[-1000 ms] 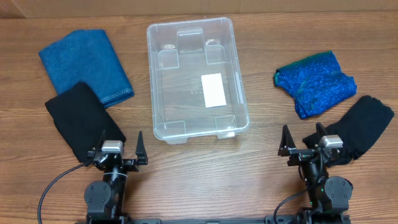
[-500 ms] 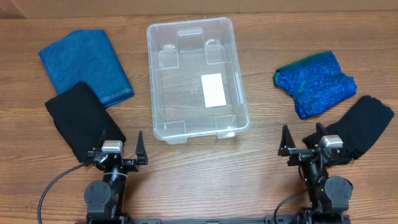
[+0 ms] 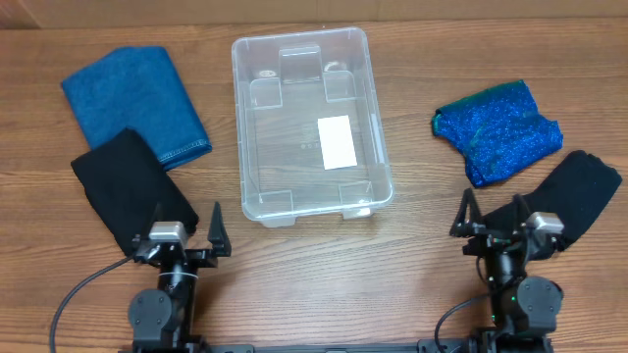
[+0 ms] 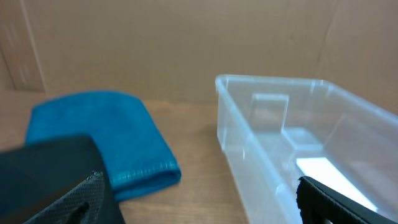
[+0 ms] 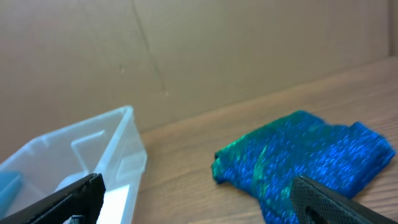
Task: Pack container
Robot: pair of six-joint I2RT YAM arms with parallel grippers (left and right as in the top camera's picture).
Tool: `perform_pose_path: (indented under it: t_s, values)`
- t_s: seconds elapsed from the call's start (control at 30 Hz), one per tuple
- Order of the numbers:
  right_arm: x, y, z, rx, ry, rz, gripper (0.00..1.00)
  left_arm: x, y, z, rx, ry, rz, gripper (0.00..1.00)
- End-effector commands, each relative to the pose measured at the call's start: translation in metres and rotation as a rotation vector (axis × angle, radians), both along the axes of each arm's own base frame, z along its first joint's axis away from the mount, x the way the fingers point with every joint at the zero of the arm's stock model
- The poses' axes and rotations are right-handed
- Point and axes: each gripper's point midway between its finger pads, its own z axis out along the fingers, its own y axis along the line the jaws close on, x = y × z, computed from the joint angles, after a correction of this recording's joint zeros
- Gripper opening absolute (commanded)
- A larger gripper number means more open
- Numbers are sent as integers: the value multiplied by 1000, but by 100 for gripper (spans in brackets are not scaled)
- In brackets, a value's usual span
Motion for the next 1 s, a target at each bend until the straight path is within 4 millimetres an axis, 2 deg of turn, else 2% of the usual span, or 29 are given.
perform_pose_path:
  t_s: [0.0,0.1,0.23,0.47,0.57,0.67,0.73,0.83,0.97]
  values:
    - [0,-16,48,16,-28,-95,100,-1,7,49,-20,-48,43,100]
    - [16,-20,61,13,54,-114,100,12,7,66,9,1,43,100]
    - [43,-20,63,9,203,-112,100,42,6,81,38,106,40,100]
    - [88,-22,48,-8,615,-107,100,93,5,78,72,435,26,100]
    - [100,-20,45,11,727,-77,100,105,6,78,104,532,18,100]
    - [110,1,47,73,810,47,100,113,2,80,95,597,-3,100]
    - [113,2,49,77,822,50,100,115,-2,84,88,614,-26,100]
    - [117,-16,50,98,807,-35,100,116,-3,86,86,613,-35,100]
    - [118,-63,32,189,847,-171,100,115,-3,84,86,622,-32,100]
